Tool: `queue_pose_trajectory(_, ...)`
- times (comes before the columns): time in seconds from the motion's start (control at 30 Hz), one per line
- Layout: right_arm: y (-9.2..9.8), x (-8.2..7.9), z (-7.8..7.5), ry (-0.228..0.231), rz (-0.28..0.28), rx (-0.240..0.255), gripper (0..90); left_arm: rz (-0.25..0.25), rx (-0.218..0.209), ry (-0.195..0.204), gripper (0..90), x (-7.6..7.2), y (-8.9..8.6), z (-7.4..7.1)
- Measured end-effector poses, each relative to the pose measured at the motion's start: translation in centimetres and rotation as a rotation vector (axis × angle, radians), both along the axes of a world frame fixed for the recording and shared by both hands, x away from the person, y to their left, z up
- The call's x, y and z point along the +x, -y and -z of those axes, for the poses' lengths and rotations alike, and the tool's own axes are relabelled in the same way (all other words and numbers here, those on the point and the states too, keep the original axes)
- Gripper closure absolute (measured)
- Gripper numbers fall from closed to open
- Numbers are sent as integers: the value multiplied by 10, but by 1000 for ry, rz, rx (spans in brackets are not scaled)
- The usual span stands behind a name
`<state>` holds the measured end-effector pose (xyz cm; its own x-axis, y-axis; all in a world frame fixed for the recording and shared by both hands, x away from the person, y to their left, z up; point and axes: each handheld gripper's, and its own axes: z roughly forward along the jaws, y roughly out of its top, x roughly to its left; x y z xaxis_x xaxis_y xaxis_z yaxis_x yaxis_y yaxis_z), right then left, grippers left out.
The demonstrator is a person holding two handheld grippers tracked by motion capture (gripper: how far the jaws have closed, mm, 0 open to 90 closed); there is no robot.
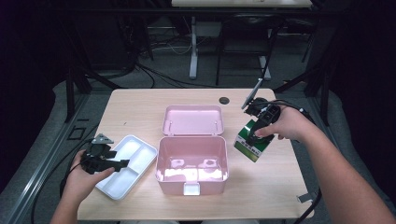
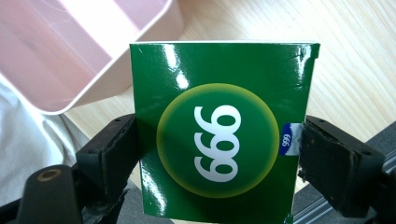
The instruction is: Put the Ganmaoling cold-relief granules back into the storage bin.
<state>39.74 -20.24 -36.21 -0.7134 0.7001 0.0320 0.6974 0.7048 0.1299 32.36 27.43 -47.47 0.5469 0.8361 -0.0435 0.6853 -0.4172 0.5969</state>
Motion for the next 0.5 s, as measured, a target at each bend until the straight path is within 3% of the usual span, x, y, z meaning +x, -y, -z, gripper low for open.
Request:
queue_pose_trajectory(0.13, -8, -2, -3, 8, -64, 10, 159, -3, -3, -4, 358, 0, 0, 0)
queue_pose_trajectory(0.17, -11, -3, -5, 28, -72, -24, 159, -3, -3, -4, 358, 0, 0, 0)
queue_pose_trajectory(0.27, -18, -4, -8, 46, -111, -32, 159, -3, -6, -6, 357, 0, -1, 0)
queue_pose_trajectory(0.3, -19, -4, -10, 28, -129, -32, 159, -3, -6, -7, 357, 0, -1, 0)
queue_pose_trajectory(0.5, -35, -7, -14, 45, -193, 0, 159, -3, -7, -7, 357, 0, -1, 0)
